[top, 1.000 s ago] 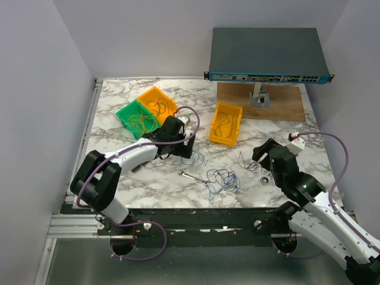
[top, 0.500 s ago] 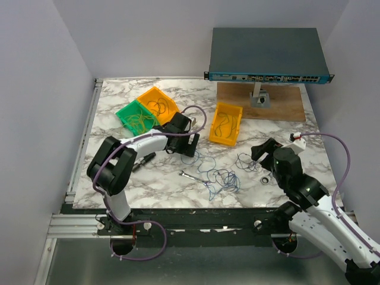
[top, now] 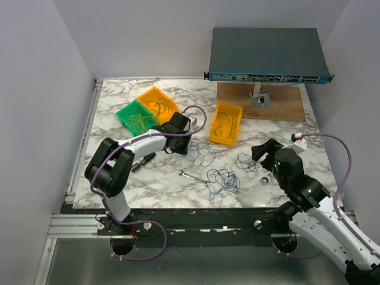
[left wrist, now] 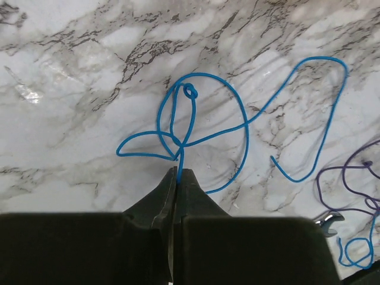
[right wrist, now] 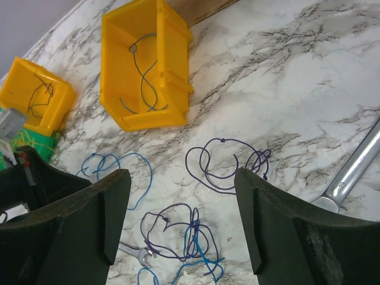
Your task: Untangle the cables
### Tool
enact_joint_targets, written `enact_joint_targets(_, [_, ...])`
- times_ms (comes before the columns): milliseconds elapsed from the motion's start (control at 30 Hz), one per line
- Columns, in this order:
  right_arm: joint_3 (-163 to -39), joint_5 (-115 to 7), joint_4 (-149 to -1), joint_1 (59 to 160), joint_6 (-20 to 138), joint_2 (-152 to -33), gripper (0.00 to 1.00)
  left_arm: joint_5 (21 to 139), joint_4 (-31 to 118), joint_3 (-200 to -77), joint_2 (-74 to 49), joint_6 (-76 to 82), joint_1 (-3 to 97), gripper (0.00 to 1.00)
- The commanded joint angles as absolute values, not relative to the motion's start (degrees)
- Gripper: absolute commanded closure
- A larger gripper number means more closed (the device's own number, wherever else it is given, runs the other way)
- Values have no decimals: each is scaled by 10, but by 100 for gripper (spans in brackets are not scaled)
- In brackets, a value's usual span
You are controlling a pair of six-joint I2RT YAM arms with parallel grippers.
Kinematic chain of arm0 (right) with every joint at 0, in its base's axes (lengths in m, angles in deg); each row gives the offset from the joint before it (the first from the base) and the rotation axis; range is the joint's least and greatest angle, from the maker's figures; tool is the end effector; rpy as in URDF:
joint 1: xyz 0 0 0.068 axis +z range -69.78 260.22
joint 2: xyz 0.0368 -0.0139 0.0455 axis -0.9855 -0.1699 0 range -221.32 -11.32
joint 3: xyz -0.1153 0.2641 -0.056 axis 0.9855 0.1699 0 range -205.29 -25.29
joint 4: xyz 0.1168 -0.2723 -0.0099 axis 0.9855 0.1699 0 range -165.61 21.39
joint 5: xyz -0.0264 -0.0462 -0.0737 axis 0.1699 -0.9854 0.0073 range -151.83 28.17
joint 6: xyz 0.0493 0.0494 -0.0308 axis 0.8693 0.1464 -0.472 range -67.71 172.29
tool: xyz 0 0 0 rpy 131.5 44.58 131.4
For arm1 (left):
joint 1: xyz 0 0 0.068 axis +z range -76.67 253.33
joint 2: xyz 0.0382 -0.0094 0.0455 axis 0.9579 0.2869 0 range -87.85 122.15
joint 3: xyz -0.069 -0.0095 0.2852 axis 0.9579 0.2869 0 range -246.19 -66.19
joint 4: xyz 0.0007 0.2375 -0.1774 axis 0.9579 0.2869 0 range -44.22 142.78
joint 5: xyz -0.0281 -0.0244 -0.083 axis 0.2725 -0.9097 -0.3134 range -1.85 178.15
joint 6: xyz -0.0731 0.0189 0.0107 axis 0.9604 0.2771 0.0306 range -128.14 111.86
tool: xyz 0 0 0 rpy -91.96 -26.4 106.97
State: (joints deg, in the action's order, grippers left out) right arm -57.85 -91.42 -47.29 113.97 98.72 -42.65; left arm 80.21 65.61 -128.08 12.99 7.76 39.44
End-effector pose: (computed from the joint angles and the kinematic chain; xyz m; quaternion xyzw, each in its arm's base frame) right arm 0.1613 0.0696 0.2686 0.2235 0.8050 0.1583 0.5263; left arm 0.3290 -0.2318 0.1452 0.1686 0.9461 -0.1735 0.2154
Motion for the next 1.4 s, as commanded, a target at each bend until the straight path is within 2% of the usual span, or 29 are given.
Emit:
enact_joint_targets(0, [-575,-907,-484,1140,978,-426,22,817,671,-1280,43,83,393,100])
enact_joint_targets(133, [-570,-902,-497,1140,978,-428,22,829,701,-1297,-11,81,393,100])
enact_joint_targets(500, [-573,-898,-533,1141,967,-449,22,818,769,-1422,-53,92,374,100])
enact_joint_targets(933, [-579,-906,-547,1140,953,-453,23,810,850,-1625,-5,78,353,100])
enact_joint_targets(1367, [-592,-961,-530,1140,943,-408,23,790,853,-1734,129,81,343,100])
